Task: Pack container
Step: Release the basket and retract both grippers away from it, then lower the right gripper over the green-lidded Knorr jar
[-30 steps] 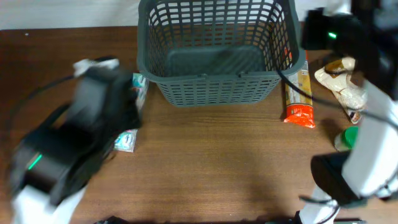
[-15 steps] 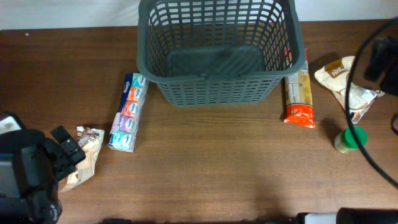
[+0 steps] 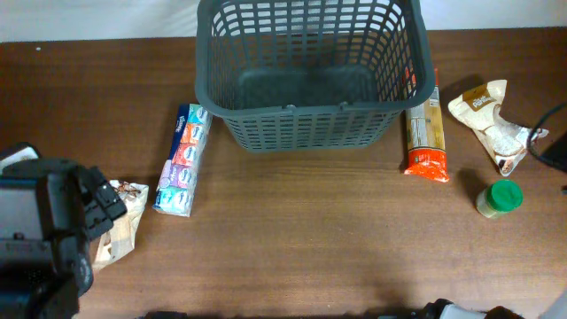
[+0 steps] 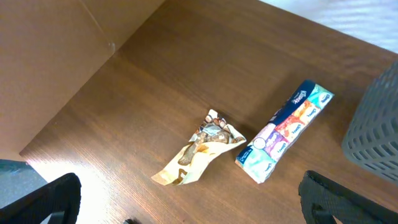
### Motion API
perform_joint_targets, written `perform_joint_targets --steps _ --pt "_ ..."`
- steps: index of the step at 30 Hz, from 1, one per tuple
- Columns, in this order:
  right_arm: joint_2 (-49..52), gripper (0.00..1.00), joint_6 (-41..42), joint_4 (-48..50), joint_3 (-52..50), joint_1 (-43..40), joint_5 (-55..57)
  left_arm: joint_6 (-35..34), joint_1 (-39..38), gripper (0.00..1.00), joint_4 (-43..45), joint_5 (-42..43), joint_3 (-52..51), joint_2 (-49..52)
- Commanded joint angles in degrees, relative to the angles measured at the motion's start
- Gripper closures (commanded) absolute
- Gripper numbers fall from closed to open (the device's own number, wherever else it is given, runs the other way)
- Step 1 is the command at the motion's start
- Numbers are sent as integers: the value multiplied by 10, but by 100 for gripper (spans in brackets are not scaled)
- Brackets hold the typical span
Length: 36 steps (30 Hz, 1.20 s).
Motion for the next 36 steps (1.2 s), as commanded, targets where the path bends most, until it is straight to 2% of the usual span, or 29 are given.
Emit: perform_joint_targets --steps 1,6,13,22,36 --pt "4 1 18 36 -59 -29 -60 7 3 0 -7 3 1 5" --pt "41 1 23 76 -107 -30 -84 7 3 0 -26 37 1 6" --pt "119 1 82 111 -107 -30 -85 8 3 0 -28 83 1 6" --pt "188 1 82 108 -107 -30 -134 8 3 0 -28 83 1 6" --pt "208 1 81 122 -133 -30 -80 7 3 0 -28 83 1 6"
